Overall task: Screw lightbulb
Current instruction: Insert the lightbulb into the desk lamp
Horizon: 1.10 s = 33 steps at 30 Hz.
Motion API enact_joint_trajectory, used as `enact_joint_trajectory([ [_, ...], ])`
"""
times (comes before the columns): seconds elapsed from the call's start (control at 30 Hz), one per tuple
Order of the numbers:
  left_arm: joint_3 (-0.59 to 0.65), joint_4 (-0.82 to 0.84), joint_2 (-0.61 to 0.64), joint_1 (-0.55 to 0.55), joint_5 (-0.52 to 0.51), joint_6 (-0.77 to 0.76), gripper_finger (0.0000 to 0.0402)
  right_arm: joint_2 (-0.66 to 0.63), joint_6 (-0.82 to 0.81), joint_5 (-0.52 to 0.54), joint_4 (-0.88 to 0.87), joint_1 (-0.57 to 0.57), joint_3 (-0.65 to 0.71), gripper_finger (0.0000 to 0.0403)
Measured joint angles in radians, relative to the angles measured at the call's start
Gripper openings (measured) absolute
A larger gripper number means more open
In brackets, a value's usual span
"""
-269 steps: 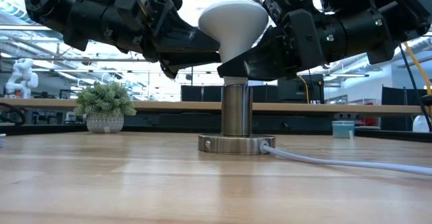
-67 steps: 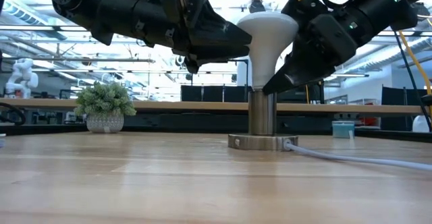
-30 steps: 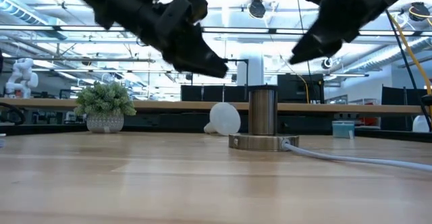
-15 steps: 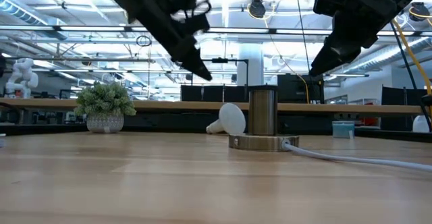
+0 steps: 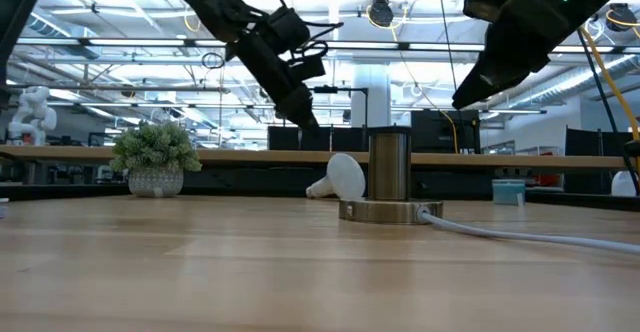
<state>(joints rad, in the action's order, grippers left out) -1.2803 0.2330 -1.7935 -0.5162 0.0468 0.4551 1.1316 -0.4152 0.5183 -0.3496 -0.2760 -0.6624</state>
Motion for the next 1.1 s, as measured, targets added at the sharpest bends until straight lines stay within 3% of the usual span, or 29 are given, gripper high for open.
enact_joint_trajectory([
  [0.17, -0.009, 0.014, -0.002, 0.019, 0.008, -0.041, 0.0130, 0.000, -0.006, 0.007, 0.000, 0.000, 0.000, 0.0256],
  [0.6, -0.009, -0.006, -0.002, 0.068, -0.060, -0.113, 0.0294, 0.000, -0.054, 0.004, 0.000, 0.000, 0.000, 0.0256],
  [1.1, -0.009, 0.025, 0.003, 0.105, -0.101, -0.027, 0.0307, 0.000, -0.127, 0.019, 0.000, 0.000, 0.000, 0.0256],
])
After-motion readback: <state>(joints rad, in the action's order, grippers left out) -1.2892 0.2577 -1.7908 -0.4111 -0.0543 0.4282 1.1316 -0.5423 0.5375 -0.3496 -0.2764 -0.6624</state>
